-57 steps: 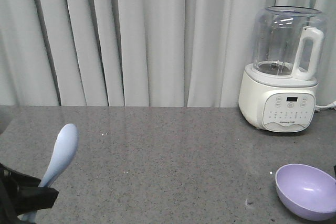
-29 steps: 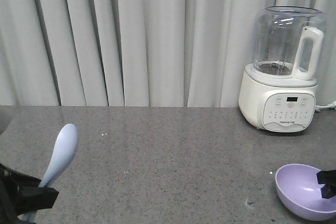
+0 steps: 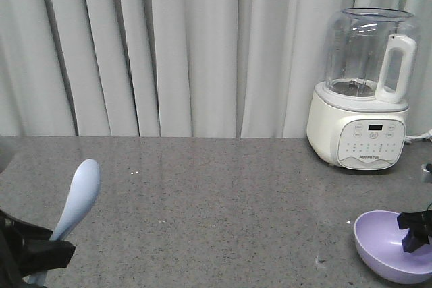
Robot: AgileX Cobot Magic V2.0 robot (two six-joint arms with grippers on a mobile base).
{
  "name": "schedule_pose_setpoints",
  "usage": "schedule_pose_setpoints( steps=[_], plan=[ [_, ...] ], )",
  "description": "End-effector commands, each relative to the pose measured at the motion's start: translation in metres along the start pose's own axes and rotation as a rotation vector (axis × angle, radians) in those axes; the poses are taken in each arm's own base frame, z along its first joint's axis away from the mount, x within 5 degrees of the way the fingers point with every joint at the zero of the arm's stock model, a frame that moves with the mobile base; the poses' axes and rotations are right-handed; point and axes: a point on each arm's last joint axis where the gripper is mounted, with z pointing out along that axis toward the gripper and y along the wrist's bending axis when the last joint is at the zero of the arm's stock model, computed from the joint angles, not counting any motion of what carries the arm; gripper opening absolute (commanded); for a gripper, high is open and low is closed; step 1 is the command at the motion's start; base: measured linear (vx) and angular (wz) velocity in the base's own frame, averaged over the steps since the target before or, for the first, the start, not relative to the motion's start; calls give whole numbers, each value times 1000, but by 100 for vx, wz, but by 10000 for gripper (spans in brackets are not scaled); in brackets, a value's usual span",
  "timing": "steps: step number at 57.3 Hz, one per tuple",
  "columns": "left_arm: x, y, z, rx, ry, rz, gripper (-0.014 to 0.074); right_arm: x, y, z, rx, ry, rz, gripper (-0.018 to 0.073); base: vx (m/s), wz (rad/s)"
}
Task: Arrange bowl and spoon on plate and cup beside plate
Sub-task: 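Move the right gripper to the lavender bowl rim and grip it, then lift the lavender bowl by its rim with the right gripper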
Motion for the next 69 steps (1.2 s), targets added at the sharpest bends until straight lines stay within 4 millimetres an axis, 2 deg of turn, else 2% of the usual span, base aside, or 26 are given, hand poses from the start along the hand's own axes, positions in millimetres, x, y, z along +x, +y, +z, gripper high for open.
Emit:
schedule_pose_setpoints(
  steps=[1, 10, 28, 39, 59, 69],
  plan=[
    [-11, -3, -11, 3, -106, -2, 136, -14, 2, -30, 3, -107, -12, 486, 0, 0],
    [-11, -3, -11, 4, -105, -2, 136, -13, 2, -30, 0, -96, -13, 444, 0, 0],
    [-11, -3, -11, 3, -106, -2, 136, -12, 3, -30, -6, -84, -11, 221, 0, 0],
    [-11, -3, -11, 3, -106, -2, 136, -12, 3, -30, -6, -83, -11, 134, 0, 0],
    [-11, -3, -11, 3, -106, -2, 136, -12, 6, -34, -22, -92, -4, 98, 0, 0],
    [-11, -3, -11, 4, -105, -2, 136, -12, 31, -62, -59, -166, -97, 99, 0, 0]
  ],
)
